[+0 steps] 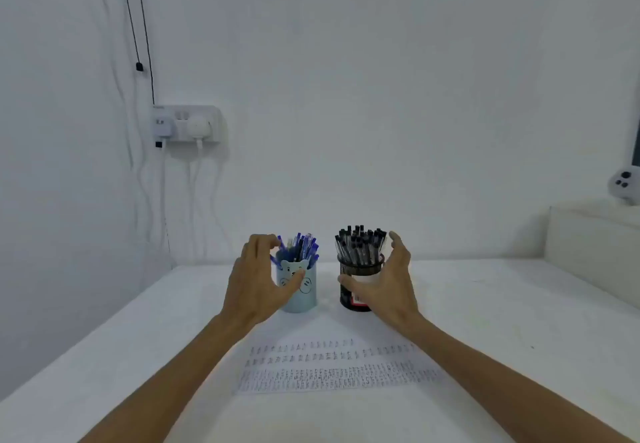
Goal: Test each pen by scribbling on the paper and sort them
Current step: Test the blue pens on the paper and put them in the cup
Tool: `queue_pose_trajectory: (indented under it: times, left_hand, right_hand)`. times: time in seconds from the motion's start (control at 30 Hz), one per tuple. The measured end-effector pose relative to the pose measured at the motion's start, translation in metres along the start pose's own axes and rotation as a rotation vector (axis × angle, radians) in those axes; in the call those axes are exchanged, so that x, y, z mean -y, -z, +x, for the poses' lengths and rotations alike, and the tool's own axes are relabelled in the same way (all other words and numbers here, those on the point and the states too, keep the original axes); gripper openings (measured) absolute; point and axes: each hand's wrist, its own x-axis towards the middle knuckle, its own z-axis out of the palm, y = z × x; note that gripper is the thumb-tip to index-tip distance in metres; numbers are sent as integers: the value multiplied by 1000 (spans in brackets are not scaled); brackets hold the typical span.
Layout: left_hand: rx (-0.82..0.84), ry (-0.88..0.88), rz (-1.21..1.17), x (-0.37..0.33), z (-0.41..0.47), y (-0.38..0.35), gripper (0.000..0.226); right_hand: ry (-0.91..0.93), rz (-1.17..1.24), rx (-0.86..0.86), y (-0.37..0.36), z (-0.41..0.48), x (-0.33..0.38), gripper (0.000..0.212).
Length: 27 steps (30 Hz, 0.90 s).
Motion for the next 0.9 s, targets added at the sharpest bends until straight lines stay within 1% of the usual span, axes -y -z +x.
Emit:
queue_pose_trajectory:
  times: [0.03, 0.07, 0.1, 0.13, 0.2, 0.27, 0.33, 0.43, 0.5, 0.63, 0.73, 0.8, 0.83, 0.9]
  left_hand:
    - [17, 76, -61, 5, 0, -6, 75]
    - [73, 184, -149, 7, -1, -9, 91]
    - [151, 301, -248, 9, -4, -12, 102]
    - [253, 419, -381, 10, -6, -15, 105]
    - [391, 518, -546, 14, -11, -24, 93]
    - [459, 507, -545, 20, -16, -31, 76]
    - [503, 479, -506, 28, -19, -37, 68]
    - [534, 452, -466, 36, -19, -41, 75]
    - [539, 453, -439, 37, -18, -41, 81]
    - [536, 437, -391, 37, -17, -43, 73]
    - [551, 437, -418, 38, -17, -41, 85]
    - [569, 438, -422, 38, -17, -38, 90]
    - [584, 437, -419, 38, -17, -37, 88]
    - [615, 419, -395, 36, -18, -33, 80]
  right_hand:
    - [-33, 27, 17, -1, 3, -2, 125]
    - [-51, 35, 56, -2, 5, -2, 122]
    - [-80, 26, 102, -3, 8, -7, 115]
    - [-114, 5, 131, -4, 12, -14, 105]
    - [-152, -21, 135, -8, 18, -24, 91]
    - [-164, -19, 124, -13, 27, -29, 86]
    - [-168, -12, 106, -17, 40, -33, 85]
    - [-194, -17, 100, -25, 68, -43, 87]
    - [-223, -30, 96, -30, 84, -50, 82]
    - [-257, -52, 78, -46, 94, -61, 72]
    - [-279, -175, 146, -57, 86, -71, 63]
    - [-268, -270, 201, -60, 79, -76, 72]
    - [-263, -321, 224, -59, 75, -77, 79]
    - [-230, -424, 276, -56, 63, -74, 85]
